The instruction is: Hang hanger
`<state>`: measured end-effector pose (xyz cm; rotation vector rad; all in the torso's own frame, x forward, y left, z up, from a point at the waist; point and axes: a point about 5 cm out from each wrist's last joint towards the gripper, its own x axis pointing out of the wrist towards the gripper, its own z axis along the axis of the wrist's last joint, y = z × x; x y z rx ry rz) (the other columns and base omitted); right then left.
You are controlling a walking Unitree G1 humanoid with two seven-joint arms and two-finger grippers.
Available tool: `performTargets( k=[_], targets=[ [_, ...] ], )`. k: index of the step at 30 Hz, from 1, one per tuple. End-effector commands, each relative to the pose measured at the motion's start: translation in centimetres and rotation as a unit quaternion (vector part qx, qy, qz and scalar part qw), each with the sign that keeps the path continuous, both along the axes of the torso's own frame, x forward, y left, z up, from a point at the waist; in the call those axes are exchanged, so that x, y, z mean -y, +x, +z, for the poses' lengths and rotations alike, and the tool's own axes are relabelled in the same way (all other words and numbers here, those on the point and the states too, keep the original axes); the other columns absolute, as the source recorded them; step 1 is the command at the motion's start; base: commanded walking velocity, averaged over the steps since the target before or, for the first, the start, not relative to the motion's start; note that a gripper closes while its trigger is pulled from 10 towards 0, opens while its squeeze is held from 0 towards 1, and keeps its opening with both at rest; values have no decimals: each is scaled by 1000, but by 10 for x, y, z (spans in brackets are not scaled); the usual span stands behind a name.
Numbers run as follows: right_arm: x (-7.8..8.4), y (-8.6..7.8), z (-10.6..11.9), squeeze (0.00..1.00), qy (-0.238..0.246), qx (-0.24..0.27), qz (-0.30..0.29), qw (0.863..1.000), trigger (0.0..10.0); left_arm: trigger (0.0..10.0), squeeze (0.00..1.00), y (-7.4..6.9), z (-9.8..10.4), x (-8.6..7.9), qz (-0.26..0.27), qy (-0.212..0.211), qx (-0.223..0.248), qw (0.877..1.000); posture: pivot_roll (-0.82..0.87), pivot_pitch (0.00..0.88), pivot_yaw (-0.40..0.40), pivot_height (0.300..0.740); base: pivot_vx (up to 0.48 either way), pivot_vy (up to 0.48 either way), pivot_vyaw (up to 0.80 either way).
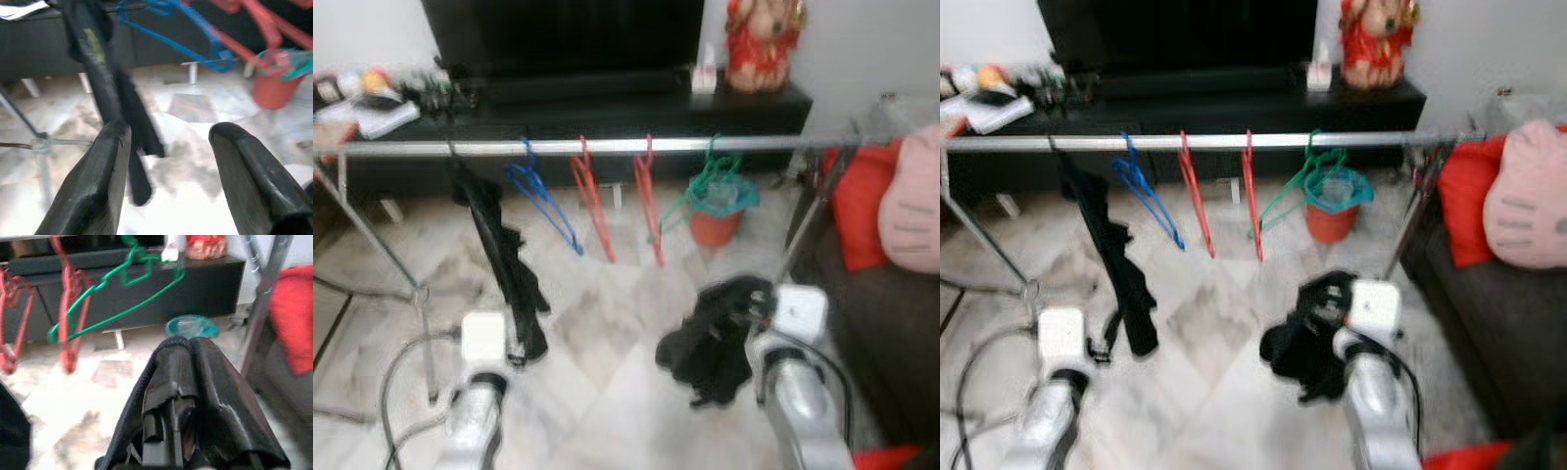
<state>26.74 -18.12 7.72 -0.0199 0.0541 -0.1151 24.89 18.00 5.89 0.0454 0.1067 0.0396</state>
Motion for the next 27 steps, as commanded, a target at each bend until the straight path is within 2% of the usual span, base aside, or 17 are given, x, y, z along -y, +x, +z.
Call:
performTargets(
  k=[1,7,16,19,27],
  targets=[
    [-7,5,10,0,10,25,10,1000,10000,10000,0,0,4,-5,1,4,12,1000,-40,0,16,740,0,0,0],
    [-6,5,8,0,10,22,8,1000,10000,10000,0,1,7,-2,-9,18,16,1000,-38,0,12,740,0,0,0],
    [-6,6,8,0,12,22,8,1000,10000,10000,0,1,9,0,-14,7,19,1000,-37,0,12,740,0,0,0],
    [-6,6,7,0,13,19,7,1000,10000,10000,0,2,8,2,-35,29,16,999,-35,0,13,740,0,0,0],
    [-8,7,9,0,26,24,3,999,10000,10000,0,5,12,4,-30,18,26,999,-32,0,13,740,260,0,0]
  ],
)
